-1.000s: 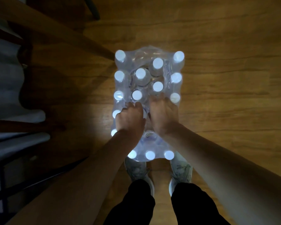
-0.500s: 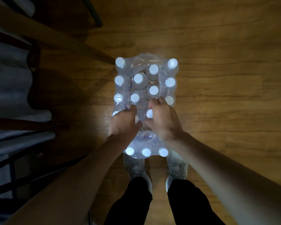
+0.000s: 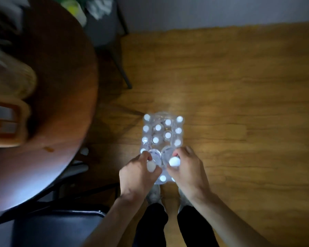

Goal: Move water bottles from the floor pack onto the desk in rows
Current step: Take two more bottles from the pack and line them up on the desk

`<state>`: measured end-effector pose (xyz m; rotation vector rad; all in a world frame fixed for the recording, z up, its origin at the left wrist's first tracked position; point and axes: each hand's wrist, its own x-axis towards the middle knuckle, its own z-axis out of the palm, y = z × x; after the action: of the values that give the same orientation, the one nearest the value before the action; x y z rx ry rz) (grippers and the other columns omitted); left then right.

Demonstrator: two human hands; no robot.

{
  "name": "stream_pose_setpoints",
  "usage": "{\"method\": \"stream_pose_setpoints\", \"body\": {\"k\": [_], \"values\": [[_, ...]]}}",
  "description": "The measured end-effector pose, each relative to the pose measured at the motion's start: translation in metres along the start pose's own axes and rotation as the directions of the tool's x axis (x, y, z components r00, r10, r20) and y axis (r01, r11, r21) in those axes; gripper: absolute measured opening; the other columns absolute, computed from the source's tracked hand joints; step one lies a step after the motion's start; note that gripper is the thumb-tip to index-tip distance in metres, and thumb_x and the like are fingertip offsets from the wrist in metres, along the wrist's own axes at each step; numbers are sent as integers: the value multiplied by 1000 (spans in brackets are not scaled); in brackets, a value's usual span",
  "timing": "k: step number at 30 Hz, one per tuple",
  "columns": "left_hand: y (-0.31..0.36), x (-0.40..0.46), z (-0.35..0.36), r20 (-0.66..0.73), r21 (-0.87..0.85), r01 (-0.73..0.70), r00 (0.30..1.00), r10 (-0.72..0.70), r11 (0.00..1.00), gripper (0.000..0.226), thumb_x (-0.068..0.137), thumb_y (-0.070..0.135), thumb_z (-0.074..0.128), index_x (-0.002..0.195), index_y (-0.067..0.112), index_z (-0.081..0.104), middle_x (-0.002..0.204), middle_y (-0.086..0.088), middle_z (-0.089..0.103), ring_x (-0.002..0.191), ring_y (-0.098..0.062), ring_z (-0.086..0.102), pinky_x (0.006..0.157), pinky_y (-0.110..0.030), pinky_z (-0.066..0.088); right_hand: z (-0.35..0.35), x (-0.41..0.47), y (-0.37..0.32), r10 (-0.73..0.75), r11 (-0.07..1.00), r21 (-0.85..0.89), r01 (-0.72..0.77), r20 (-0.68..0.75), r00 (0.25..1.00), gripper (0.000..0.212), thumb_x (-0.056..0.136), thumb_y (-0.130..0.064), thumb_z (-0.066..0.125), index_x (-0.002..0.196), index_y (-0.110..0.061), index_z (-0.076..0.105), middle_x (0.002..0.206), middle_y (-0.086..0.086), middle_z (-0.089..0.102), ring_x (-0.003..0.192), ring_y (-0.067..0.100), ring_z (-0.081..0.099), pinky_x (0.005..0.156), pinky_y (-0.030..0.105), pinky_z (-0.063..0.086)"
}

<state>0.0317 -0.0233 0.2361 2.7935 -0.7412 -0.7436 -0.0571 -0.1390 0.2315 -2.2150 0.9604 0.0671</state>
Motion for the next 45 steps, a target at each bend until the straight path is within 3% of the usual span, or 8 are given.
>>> {"method": "stream_pose_setpoints", "body": {"k": [4, 13, 19, 22, 29, 34, 39, 45], "values": [[17, -45, -73, -46, -71, -25, 999, 22, 997, 32, 75, 49, 66, 99, 29, 59, 88, 6, 71, 83, -21, 68, 65, -28, 47, -60, -44, -43, 50, 999, 14, -50, -35, 998, 25, 65, -20, 77, 84, -14, 62, 87, -1, 59, 71, 22, 63, 59, 29, 48], [45, -149, -203, -105, -167, -101, 991, 84, 981, 32, 75, 49, 67, 97, 28, 61, 84, 1, 72, 81, -25, 69, 69, -32, 52, -169, -136, -127, 81, 997, 17, -80, -77, 994, 19, 70, -17, 76, 85, -14, 64, 89, -5, 58, 77, 14, 58, 63, 17, 37], [50, -208, -233, -133, -178, -121, 986, 98, 977, 31, 75, 52, 67, 91, 26, 61, 79, 3, 70, 76, -21, 68, 66, -31, 53, -204, -183, -151, 99, 994, 55, -94, -103, 990, 20, 66, -15, 75, 82, -15, 63, 85, -5, 57, 73, 13, 55, 63, 21, 41], [51, -230, -236, -122, -185, -91, 990, 69, 979, 31, 74, 52, 67, 90, 26, 58, 78, 3, 69, 76, -21, 67, 66, -32, 53, -211, -198, -155, 81, 995, 64, -75, -95, 992, 21, 66, -13, 76, 82, -14, 63, 83, -7, 53, 71, 12, 53, 58, 13, 34], [56, -282, -239, -185, -258, 53, 977, -103, 965, 35, 71, 55, 67, 91, 28, 61, 82, 7, 69, 76, -14, 66, 67, -32, 55, -233, -220, -168, -72, 997, 20, 72, -12, 997, 20, 66, -18, 78, 78, -17, 61, 81, -8, 53, 69, 11, 52, 53, 11, 31], [57, -321, -242, -268, -363, 172, 922, -279, 916, 30, 69, 55, 66, 87, 31, 59, 80, 12, 66, 75, -8, 64, 67, -32, 55, -246, -229, -180, -247, 969, -12, 248, 42, 968, 23, 65, -17, 82, 79, -16, 64, 81, -8, 54, 70, 10, 52, 53, 7, 27], [59, -368, -241, -358, -451, 275, 816, -454, 849, 26, 71, 53, 66, 88, 34, 61, 82, 16, 65, 75, -4, 62, 69, -26, 54, -245, -249, -190, -391, 916, -35, 401, 155, 907, 29, 68, -24, 82, 90, -16, 66, 92, -5, 60, 80, 10, 55, 56, 8, 32], [52, -421, -234, -384, -533, 369, 696, -607, 761, 21, 70, 47, 65, 86, 33, 64, 79, 16, 67, 73, -7, 63, 65, -20, 51, -235, -284, -211, -507, 842, -58, 537, 255, 823, 25, 70, -24, 78, 90, -14, 67, 93, 1, 62, 81, 17, 59, 63, 26, 51]]}}
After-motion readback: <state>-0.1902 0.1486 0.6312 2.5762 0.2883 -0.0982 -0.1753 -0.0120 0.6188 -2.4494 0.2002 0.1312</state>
